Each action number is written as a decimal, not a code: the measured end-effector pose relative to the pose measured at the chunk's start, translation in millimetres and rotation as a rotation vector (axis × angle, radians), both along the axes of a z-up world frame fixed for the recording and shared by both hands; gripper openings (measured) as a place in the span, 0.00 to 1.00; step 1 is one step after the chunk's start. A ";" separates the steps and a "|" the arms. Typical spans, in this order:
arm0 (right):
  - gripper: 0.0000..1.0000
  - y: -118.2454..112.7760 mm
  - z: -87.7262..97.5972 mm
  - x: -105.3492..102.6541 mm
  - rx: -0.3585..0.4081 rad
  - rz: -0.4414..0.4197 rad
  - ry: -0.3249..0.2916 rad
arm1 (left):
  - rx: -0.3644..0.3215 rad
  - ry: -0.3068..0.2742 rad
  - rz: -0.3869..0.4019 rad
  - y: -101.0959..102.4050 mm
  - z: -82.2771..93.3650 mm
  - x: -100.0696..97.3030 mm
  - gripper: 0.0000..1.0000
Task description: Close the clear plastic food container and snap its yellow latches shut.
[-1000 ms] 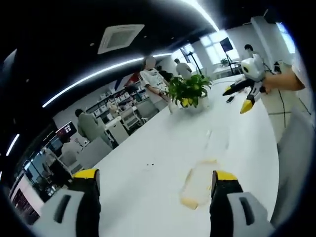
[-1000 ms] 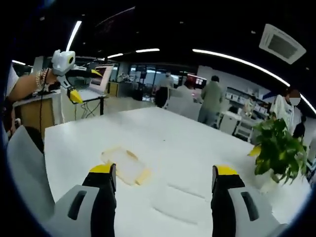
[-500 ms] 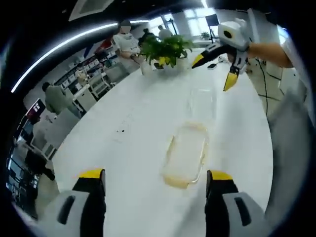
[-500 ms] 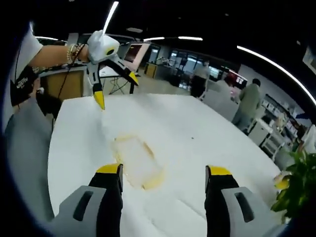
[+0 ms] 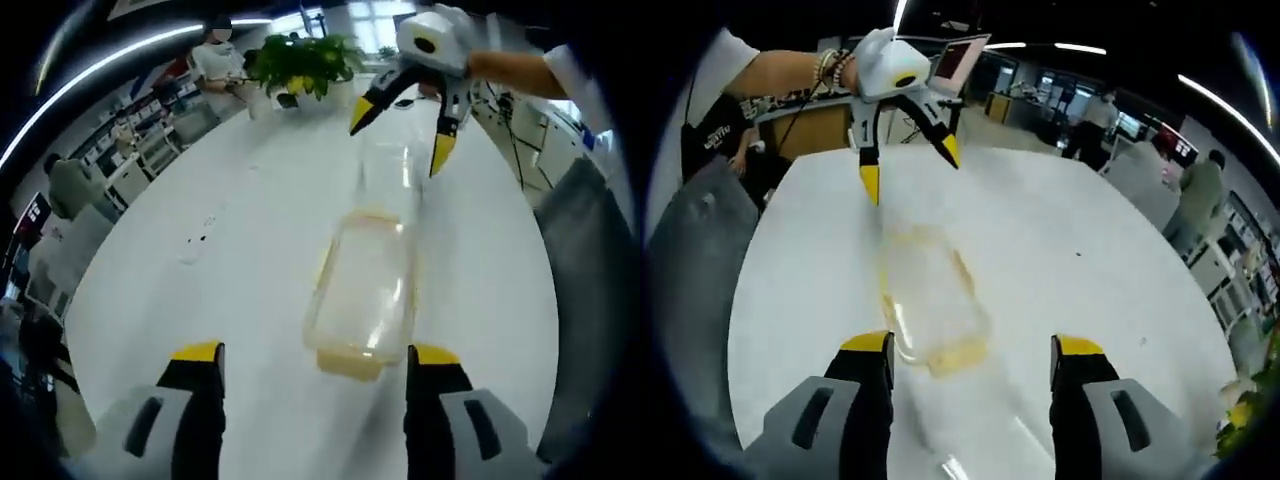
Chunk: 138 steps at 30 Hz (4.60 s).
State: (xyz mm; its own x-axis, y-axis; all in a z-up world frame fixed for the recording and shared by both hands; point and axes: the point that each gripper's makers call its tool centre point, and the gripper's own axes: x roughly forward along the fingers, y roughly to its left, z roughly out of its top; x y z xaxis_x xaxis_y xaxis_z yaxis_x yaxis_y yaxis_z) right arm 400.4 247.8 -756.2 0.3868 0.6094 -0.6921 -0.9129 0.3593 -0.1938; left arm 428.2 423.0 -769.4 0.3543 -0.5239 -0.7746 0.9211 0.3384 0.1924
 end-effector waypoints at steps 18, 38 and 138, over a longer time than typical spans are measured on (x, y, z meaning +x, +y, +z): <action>0.56 7.4 -62.5 -2.8 -0.155 0.188 0.153 | 0.081 0.105 -0.144 -8.1 -56.7 -12.5 0.58; 0.46 13.2 -90.9 -2.4 -0.296 0.335 0.233 | 0.108 0.191 -0.226 -10.4 -74.0 -25.9 0.42; 0.36 -68.9 41.7 -57.0 -0.359 0.414 0.123 | 0.139 0.149 -0.161 -87.8 52.6 -87.3 0.33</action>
State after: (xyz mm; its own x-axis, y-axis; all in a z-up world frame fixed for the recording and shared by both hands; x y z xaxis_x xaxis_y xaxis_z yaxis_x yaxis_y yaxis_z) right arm 343.4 178.9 -714.5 0.0684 0.4111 -0.9090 -0.9874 -0.1027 -0.1207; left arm 340.9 335.1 -716.8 0.1517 -0.4495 -0.8803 0.9827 0.1647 0.0852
